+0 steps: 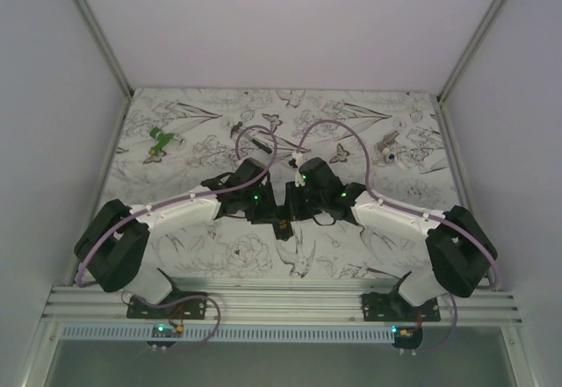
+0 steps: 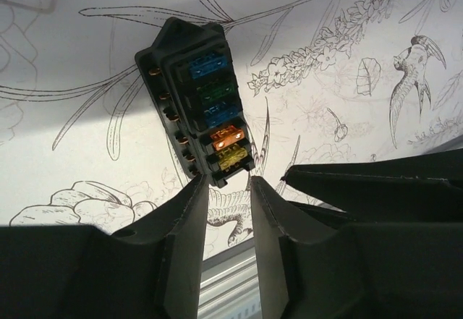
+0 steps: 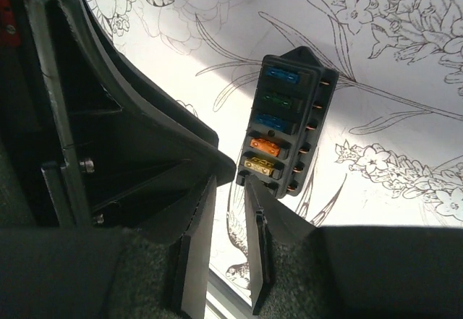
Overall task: Snap on the fuse box
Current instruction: Install the fuse at the fuse box base.
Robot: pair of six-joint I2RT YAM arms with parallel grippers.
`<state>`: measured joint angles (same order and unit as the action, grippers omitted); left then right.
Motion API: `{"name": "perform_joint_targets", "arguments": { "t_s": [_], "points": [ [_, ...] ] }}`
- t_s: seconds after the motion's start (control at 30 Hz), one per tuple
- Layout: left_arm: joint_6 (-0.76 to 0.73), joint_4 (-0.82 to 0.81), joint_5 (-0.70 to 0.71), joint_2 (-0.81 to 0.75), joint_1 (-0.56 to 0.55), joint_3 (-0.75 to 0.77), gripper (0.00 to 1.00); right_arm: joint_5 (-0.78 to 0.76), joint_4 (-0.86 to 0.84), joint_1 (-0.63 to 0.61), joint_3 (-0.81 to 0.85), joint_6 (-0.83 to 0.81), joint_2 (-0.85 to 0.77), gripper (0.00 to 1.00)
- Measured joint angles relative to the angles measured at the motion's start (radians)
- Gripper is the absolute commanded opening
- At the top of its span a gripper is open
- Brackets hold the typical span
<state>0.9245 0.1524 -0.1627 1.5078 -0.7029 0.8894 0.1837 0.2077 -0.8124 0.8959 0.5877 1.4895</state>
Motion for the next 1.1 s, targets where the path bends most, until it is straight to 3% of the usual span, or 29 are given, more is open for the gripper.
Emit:
{"name": "perform_joint_targets", "arguments": {
  "t_s": [0.57,1.1],
  "points": [
    [0.004,-0.041,-0.030,0.098,0.013,-0.002,0.28,0.025,0.011,0.020,-0.006,0.029,0.128,0.28],
    [0.006,-0.054,-0.061,0.122,0.023,0.008,0.22,0.067,0.017,0.040,-0.005,0.030,0.139,0.07]
  ]
}}
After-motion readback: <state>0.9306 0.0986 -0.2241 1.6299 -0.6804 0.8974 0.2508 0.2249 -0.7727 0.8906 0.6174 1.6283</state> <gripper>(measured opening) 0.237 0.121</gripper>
